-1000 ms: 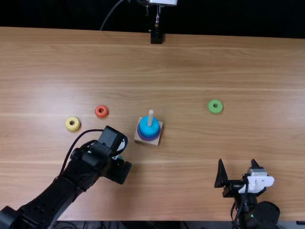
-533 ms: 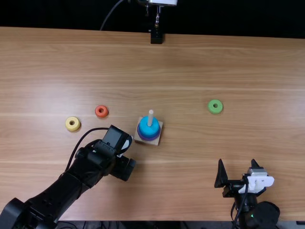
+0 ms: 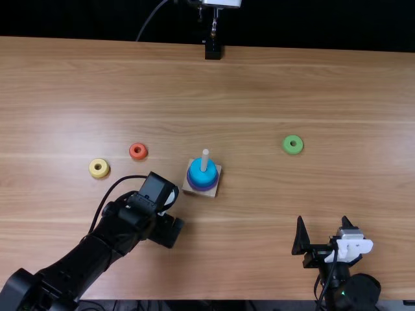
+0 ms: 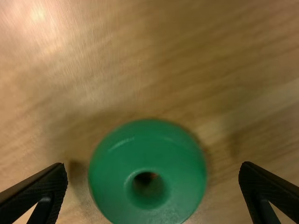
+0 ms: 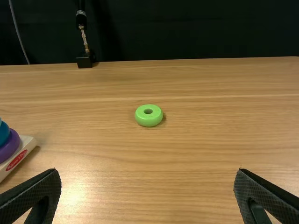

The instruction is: Build the Hanoi tower: stack the rings onto the peg from bottom to top in this color order: purple, dark blue, light blue, dark green, light green, yellow, orange.

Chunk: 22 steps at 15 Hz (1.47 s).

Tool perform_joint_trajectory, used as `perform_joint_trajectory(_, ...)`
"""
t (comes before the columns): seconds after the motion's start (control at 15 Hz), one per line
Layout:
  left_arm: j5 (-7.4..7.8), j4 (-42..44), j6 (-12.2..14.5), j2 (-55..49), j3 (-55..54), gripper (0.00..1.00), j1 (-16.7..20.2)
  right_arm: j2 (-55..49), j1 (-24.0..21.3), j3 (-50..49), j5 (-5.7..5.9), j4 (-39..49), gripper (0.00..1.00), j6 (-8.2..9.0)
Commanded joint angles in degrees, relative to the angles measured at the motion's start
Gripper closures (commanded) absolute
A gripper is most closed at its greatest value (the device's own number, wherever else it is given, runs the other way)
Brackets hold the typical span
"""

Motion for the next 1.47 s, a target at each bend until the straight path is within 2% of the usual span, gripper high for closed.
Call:
perform_joint_trajectory(0.0,0.04,-0.10,-0.32,0.31,-1.35,0.00,-0.55,-0.73,-0.82,-3.87,0.26,-3.44,0.00,-0.14)
perform_joint_trajectory(0.27,0.04,0.42,-0.32,0.31,-1.79,0.00,-0.46,-0.73,-0.82,-3.87,0.26,-3.44,0.00,-0.14)
perform_joint_trajectory(0.33,0.36,0.53,-0.32,0.22,-1.88,0.20,-0.46,-0.73,-0.82,-3.87,0.26,-3.44,0.00,-0.14)
perform_joint_trajectory(0.47,0.57,0.74,-1.80,0.13,-2.67,0.87,-0.55,-0.73,-0.82,-3.87,0.26,-3.44,0.00,-0.14)
perform_joint_trajectory(0.53,0.25,1.16,-4.01,0.04,-2.67,1.00,-0.55,-0.73,-0.82,-3.87,0.26,-3.44,0.00,-0.14)
perform_joint_trajectory(0.6,-0.17,1.27,-5.81,-0.04,-2.58,1.00,-0.55,-0.73,-0.82,-3.87,0.26,-3.44,0.00,-0.14)
perform_joint_trajectory(0.67,-0.27,1.16,-6.33,-0.22,-2.41,1.00,-0.46,-0.73,-0.82,-3.87,0.26,-3.44,0.00,-0.14)
perform_joint_trajectory(0.93,-0.70,-0.74,-6.23,-4.17,3.75,1.00,0.51,-0.73,-0.82,-3.87,0.26,-3.44,0.00,-0.14)
perform_joint_trajectory(1.2,-0.59,-12.02,-6.02,-5.23,14.82,1.00,5.69,-0.73,-0.82,-3.87,0.26,-3.44,0.00,-0.14)
perform_joint_trajectory(1.4,-0.59,-28.68,-5.70,-3.91,28.44,1.00,5.96,-0.73,-0.82,-3.87,0.26,-3.44,0.00,-0.14)
